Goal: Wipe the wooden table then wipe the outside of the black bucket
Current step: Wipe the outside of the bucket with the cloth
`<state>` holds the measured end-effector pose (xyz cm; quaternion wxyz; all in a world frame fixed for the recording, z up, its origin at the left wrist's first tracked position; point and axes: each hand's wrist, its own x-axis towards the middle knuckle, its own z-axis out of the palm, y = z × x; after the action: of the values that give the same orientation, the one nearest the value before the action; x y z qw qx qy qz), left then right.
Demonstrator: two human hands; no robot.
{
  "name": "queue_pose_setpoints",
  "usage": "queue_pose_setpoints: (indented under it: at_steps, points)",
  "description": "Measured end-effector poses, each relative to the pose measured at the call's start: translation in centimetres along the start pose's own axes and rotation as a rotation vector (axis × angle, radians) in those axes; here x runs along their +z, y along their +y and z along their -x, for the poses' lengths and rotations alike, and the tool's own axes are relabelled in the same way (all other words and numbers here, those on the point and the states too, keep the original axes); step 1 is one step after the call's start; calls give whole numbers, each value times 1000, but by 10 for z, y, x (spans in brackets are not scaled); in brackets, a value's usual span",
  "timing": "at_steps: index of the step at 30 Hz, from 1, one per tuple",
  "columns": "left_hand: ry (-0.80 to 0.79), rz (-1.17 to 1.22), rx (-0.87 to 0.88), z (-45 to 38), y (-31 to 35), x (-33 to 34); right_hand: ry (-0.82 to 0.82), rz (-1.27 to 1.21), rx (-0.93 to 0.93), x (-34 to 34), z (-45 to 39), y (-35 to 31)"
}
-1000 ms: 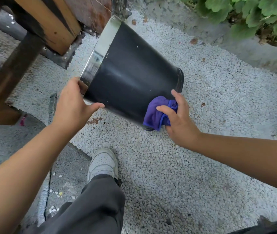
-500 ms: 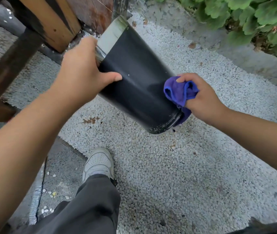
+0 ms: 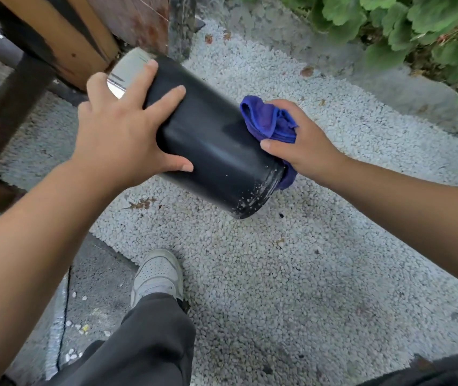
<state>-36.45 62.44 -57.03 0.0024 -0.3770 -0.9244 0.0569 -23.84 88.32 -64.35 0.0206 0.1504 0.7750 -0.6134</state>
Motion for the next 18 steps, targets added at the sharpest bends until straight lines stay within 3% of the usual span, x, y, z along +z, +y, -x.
queue_pose_setpoints:
  at_steps: [4,12,18]
  points:
    - [-28,9,-47,-3,1,-2,43,171,-129,13,10,-9]
    - [-43,0,-62,-8,20,-10,94,703,-617,37,47,17]
    - [-70,-47,-47,-23,30,-19,3,1057,-850,41,64,38]
